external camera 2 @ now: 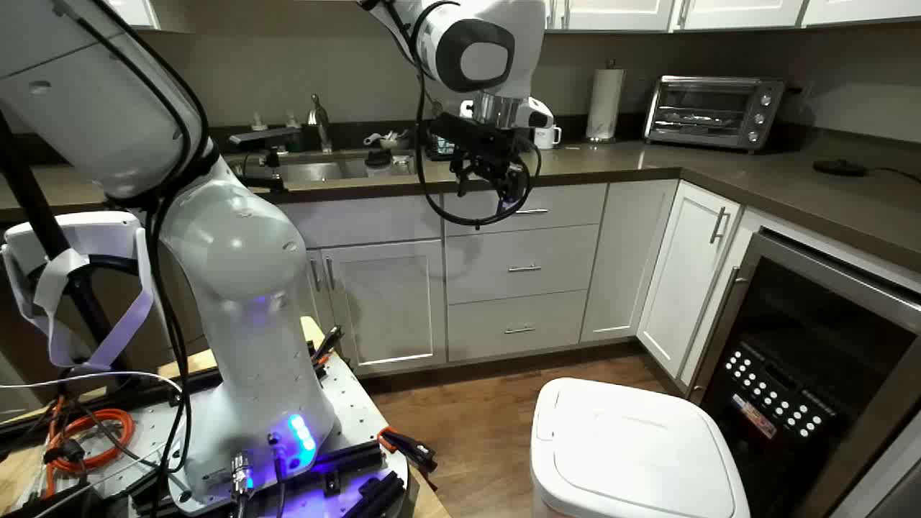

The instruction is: Open the white bin

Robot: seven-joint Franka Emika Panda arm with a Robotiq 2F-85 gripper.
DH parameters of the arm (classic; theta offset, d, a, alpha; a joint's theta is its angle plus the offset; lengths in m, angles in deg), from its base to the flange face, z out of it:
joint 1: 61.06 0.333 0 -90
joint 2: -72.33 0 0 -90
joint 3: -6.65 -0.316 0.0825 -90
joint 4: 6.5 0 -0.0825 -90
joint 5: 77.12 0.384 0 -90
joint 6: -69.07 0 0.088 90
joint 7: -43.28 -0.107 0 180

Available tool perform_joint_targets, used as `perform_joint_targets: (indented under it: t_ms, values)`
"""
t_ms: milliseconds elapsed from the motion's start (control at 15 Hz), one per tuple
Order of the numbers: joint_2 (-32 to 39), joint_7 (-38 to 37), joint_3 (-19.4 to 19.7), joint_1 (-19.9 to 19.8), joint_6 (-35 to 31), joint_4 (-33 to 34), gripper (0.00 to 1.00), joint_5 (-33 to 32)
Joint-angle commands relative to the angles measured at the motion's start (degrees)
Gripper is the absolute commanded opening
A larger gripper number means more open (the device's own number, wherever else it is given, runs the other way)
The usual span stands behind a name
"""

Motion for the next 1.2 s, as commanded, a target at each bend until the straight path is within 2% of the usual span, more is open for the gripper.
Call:
perform_joint_targets:
  t_ms: [0, 267, 533, 800, 867, 933, 1133]
  values:
    - [0.09, 0.43, -1.36, -1.43, 0.24, 0.11, 1.00, 0.58]
    - [0.09, 0.43, -1.36, -1.43, 0.24, 0.11, 1.00, 0.58]
    - [4.71, 3.27, -0.57, -2.98, -7.16, -0.55, 1.00, -2.10]
    - [12.81, 5.45, 0.48, -5.77, -17.45, 0.57, 1.00, -5.12]
    - [14.84, 5.40, 0.72, -6.50, -19.44, 1.00, 0.93, -5.41]
    - [16.78, 5.01, 0.80, -7.31, -21.00, 1.46, 0.73, -5.86]
    - [21.55, 2.78, 0.44, -9.83, -23.50, 2.70, 0.53, -7.67]
